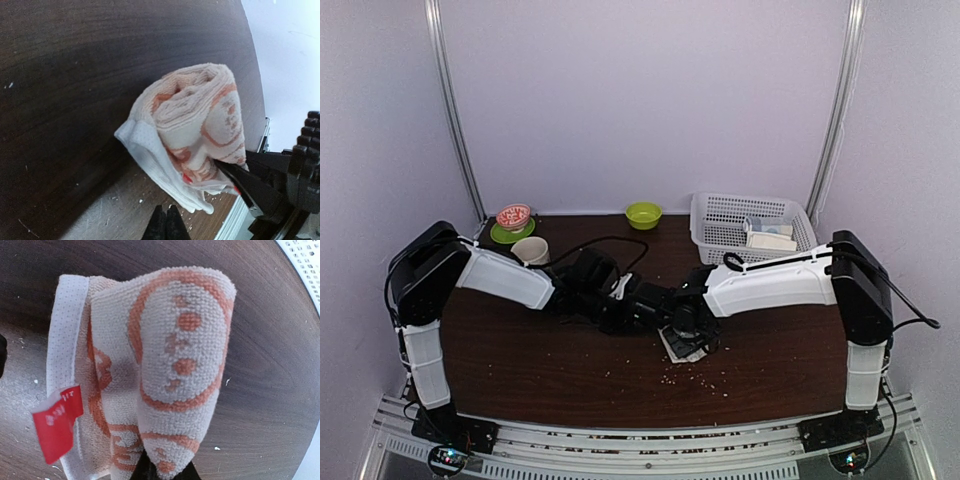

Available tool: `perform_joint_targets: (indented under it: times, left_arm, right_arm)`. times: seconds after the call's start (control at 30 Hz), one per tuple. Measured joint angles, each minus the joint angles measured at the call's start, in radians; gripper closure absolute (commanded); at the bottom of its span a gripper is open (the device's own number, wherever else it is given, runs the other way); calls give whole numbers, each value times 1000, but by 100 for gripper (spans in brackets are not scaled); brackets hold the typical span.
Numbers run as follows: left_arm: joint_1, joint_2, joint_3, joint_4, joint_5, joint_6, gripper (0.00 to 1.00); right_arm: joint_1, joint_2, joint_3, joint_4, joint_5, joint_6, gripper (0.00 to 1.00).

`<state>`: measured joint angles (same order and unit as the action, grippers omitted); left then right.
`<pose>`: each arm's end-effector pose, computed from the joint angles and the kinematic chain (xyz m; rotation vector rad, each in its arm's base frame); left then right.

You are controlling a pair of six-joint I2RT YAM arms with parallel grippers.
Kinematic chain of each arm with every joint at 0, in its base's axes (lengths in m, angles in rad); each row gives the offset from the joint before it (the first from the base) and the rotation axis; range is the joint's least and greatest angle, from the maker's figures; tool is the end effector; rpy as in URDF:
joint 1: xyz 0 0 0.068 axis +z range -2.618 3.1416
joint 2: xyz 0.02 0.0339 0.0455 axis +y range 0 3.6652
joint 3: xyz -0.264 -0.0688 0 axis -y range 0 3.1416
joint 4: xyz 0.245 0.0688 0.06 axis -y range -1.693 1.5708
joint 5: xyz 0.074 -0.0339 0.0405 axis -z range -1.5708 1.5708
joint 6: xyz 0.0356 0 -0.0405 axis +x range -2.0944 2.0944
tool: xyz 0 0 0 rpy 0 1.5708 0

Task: Roll the towels
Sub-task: Roll the towel at the center of the board.

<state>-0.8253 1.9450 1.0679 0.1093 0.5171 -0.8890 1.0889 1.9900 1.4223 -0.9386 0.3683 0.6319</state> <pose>0.2549 -0.3020 0.1363 0.2153 2.6867 -1.3234 0.1843 0.3248 0.1665 -0.6197 2.7390 -0.2724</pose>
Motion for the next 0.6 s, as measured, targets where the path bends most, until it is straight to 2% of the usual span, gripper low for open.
perform_joint_targets:
  times: [0.3, 0.6]
  left_arm:
    - [0, 26, 48, 130, 43, -60, 100]
    - [-1, 140, 130, 194, 90, -99, 100]
  right_arm:
    - [0, -48, -82, 96, -4, -2, 100]
    - [0, -55, -97, 154, -17, -15, 100]
